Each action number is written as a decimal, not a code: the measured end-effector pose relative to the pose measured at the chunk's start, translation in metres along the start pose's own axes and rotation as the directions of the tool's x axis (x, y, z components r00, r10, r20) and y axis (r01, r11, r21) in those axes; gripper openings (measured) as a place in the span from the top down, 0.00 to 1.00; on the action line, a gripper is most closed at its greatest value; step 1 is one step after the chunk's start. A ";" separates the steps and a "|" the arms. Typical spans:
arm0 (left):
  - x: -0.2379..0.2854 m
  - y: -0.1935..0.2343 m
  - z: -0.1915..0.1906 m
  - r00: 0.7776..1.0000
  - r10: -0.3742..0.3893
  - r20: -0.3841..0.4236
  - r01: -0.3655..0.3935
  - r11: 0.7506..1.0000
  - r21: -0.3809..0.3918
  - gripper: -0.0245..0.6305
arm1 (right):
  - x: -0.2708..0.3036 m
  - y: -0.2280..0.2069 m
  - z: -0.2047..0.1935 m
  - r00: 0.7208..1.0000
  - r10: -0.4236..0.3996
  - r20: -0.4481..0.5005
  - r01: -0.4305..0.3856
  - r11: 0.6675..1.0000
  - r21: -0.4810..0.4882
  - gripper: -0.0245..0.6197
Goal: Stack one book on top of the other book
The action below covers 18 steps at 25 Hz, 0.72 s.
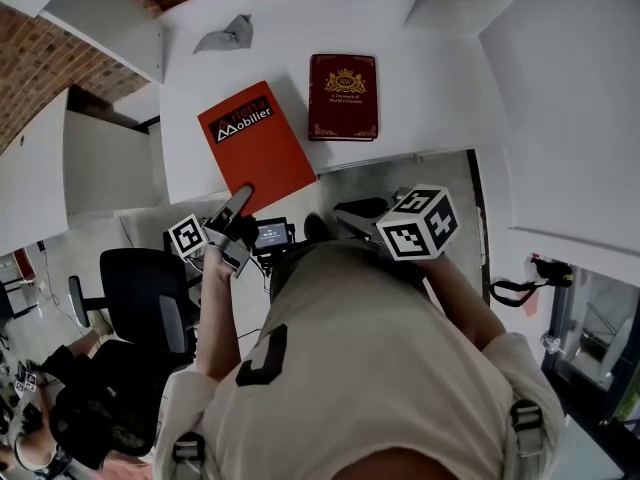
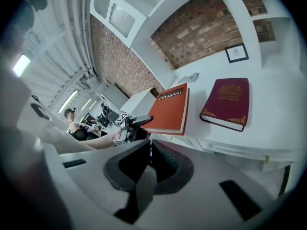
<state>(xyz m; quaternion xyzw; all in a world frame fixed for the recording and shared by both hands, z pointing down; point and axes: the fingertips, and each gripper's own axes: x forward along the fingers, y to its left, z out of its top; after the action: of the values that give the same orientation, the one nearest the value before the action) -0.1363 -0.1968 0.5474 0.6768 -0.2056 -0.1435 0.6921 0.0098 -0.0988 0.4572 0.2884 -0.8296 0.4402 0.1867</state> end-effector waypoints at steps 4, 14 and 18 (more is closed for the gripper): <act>0.007 -0.005 -0.001 1.000 0.014 0.023 -0.014 1.000 0.012 0.73 | -0.014 -0.012 0.005 1.000 0.015 0.009 -0.015 1.000 -0.005 0.95; 0.009 -0.015 0.024 0.992 0.049 0.115 -0.057 0.996 0.069 0.73 | -0.029 -0.030 0.016 0.998 0.061 -0.016 -0.062 0.998 -0.025 0.95; 0.022 -0.020 0.030 0.993 0.040 0.110 -0.049 0.996 0.081 0.73 | -0.032 -0.036 0.019 0.998 0.057 -0.019 -0.057 0.998 -0.030 0.95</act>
<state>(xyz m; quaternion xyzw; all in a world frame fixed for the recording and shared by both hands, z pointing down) -0.1298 -0.2348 0.5295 0.6917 -0.2637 -0.1561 0.6540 0.0561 -0.1209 0.4507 0.2577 -0.8423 0.4354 0.1860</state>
